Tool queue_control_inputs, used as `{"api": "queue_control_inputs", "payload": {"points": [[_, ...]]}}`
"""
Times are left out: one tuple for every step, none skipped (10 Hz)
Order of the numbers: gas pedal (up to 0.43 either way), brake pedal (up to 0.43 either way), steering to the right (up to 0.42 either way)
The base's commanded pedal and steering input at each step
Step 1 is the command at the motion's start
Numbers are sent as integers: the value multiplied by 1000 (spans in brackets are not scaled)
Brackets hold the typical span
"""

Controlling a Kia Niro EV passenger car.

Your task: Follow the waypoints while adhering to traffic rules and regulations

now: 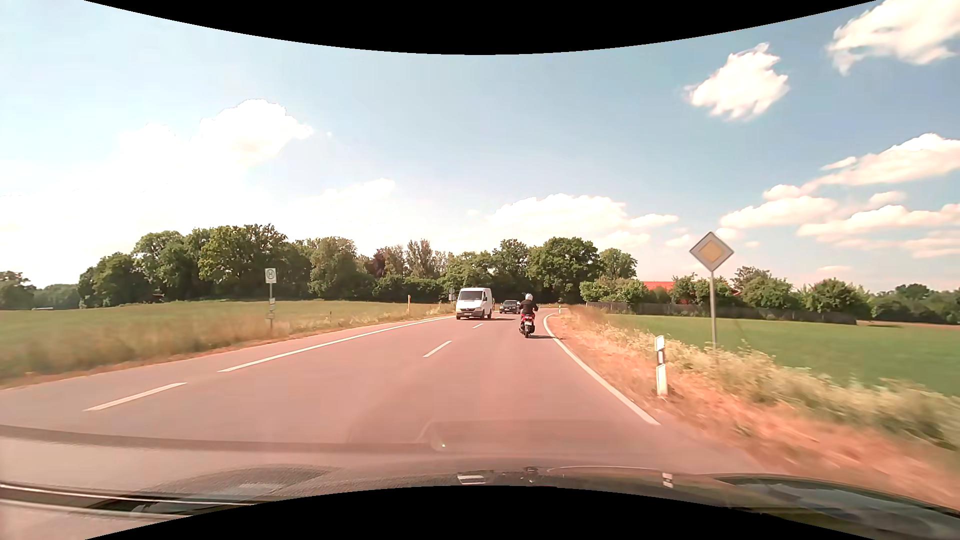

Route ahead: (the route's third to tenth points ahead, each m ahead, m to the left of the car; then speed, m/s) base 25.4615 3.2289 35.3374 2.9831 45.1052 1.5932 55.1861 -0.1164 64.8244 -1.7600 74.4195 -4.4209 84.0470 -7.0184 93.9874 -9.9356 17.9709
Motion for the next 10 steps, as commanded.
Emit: {"api": "queue_control_inputs", "payload": {"points": [[150,6,14],[157,6,14],[157,12,14],[157,6,15],[177,6,15],[197,6,14],[220,6,14],[240,6,12],[240,6,11],[248,6,9]]}}
